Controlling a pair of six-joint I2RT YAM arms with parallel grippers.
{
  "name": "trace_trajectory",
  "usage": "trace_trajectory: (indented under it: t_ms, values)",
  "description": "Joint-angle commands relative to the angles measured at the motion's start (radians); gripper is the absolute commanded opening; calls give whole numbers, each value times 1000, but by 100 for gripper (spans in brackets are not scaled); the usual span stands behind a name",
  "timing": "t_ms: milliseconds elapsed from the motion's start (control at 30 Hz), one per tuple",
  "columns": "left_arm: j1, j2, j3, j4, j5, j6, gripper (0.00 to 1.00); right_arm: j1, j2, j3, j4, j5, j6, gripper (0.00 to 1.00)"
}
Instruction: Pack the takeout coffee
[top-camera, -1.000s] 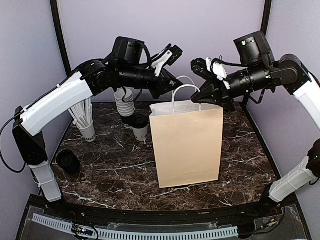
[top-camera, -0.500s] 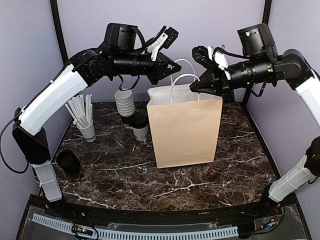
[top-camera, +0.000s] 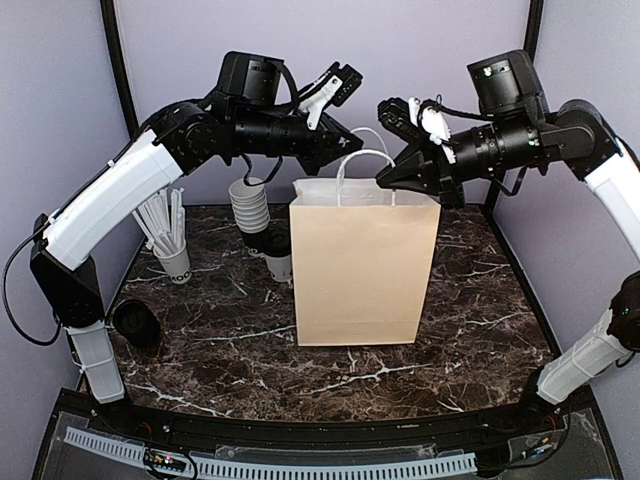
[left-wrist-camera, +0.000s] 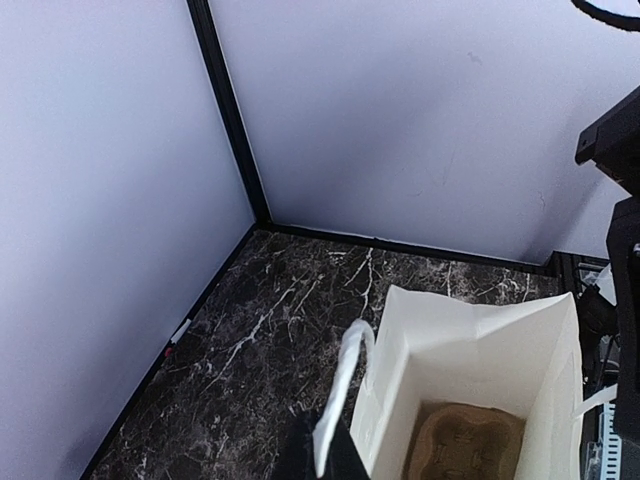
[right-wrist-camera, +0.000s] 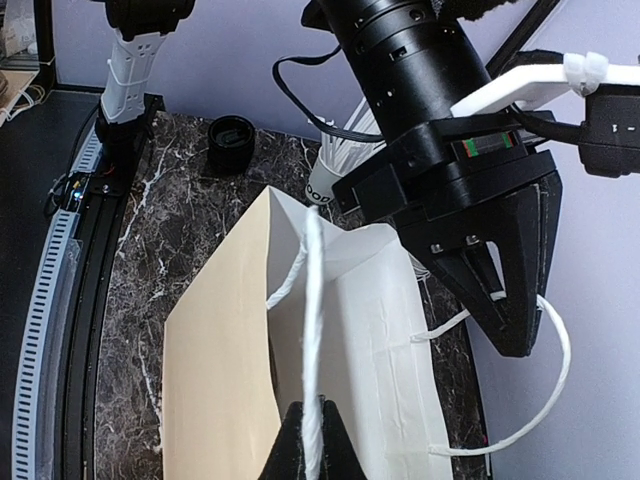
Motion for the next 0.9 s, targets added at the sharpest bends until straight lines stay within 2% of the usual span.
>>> trace_trajectory:
  t_ms: [0, 200, 233, 267, 300, 333, 367, 400, 467, 667, 867]
  values:
    - [2, -14, 2, -6, -1, 15, 0, -2, -6, -26, 51, 12, -4, 0]
    - [2, 3, -2, -9, -10, 23, 0, -4, -3, -42, 61, 25, -7, 0]
    - [2, 5, -3, -10, -12, 25, 5, -4, -3, -52, 63, 32, -9, 0]
    - [3, 9, -6, -16, -23, 24, 15, -4, -3, -61, 61, 38, -11, 19]
    - [2, 11, -9, -18, -35, 21, 43, -5, -4, -71, 57, 47, -8, 45]
    - [2, 15, -17, -19, -62, 14, 62, -10, -7, -80, 53, 50, -1, 59]
    - [2, 16, -20, -21, -88, 10, 68, -19, -12, -87, 54, 44, 6, 67]
    - [2, 16, -25, -23, -101, 5, 84, -34, -22, -94, 53, 31, 8, 73]
    - [2, 13, -22, -23, -136, 1, 97, -59, -40, -102, 53, 20, 8, 82]
    - [3, -15, -39, -15, -201, 6, 99, -98, -58, -101, 15, -1, 1, 84]
    - [2, -95, -178, -6, -183, -20, 98, -153, -96, -183, 46, -27, 27, 80]
